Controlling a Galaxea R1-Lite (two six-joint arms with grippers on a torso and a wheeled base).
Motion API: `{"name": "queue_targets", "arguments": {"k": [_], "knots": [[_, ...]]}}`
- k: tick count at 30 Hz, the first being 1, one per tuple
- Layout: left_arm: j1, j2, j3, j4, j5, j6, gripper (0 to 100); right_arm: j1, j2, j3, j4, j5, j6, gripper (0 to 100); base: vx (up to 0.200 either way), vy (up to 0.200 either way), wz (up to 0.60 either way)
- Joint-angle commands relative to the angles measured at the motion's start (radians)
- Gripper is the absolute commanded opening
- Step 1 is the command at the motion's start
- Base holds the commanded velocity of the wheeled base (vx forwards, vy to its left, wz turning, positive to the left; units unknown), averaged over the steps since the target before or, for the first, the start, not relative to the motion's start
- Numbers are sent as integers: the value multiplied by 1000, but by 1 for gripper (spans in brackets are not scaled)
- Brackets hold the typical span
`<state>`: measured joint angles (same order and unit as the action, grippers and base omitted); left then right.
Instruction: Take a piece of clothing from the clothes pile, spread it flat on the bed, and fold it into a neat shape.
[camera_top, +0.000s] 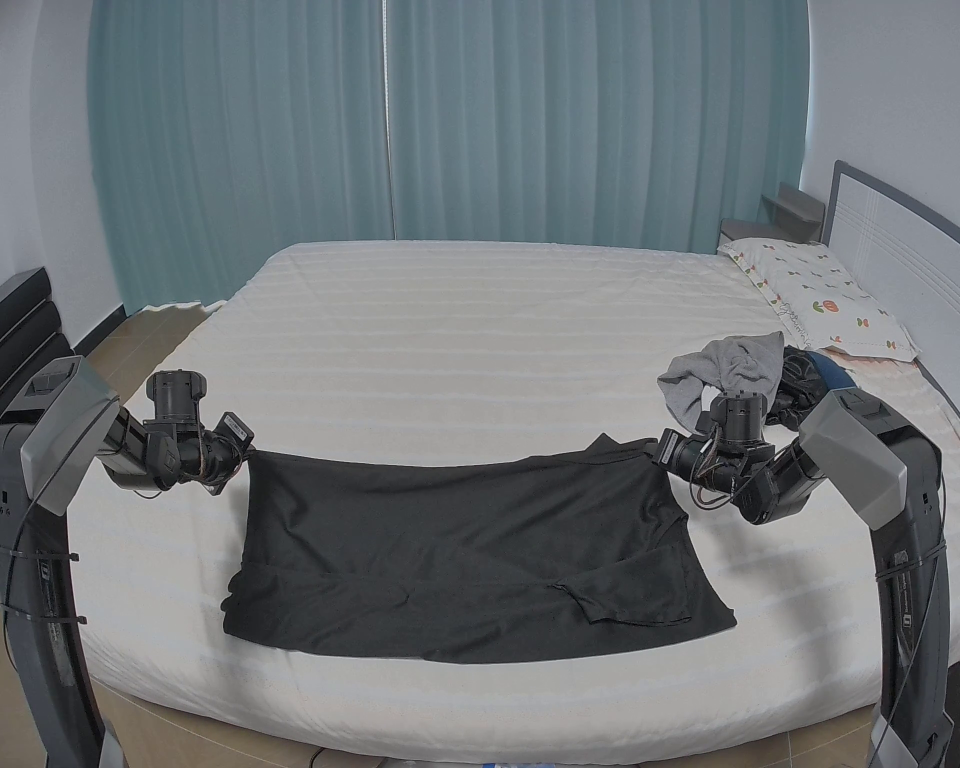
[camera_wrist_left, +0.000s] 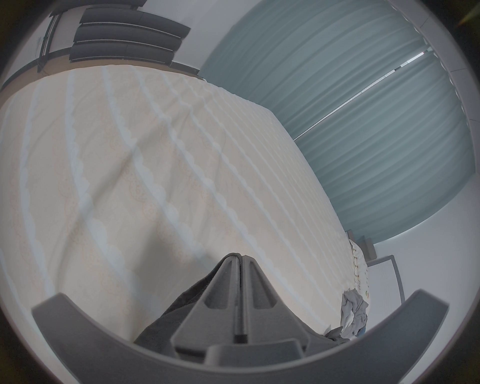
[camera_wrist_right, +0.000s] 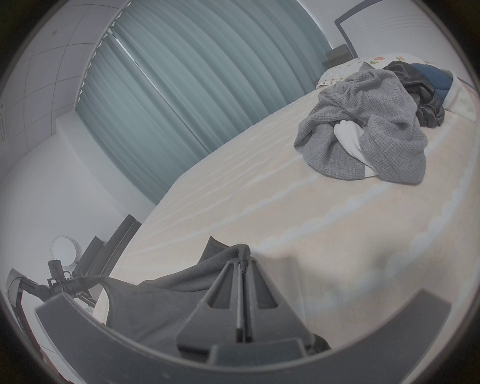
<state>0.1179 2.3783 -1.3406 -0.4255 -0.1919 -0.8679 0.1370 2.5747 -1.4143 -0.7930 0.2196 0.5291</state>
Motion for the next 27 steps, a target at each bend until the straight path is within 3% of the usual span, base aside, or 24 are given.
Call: {"name": "queue_targets", "arguments": {"k": [1,11,18,27], "knots": [[2,9,-11,-2,0,-51,0,1,19,20,-57,-2,2,0,0,0,0],[8,-31,28,-4,-14,-76,0,-5,-11,107,-166,9,5,0,0,0,0],[23,-137,143,-15,-116,-66,0,-27,-97,222,-195,101,11,0,0,0,0],[69,-208,293,-101,-162,6,0,-30,-136,330,-247,144,17,0,0,0,0]]}}
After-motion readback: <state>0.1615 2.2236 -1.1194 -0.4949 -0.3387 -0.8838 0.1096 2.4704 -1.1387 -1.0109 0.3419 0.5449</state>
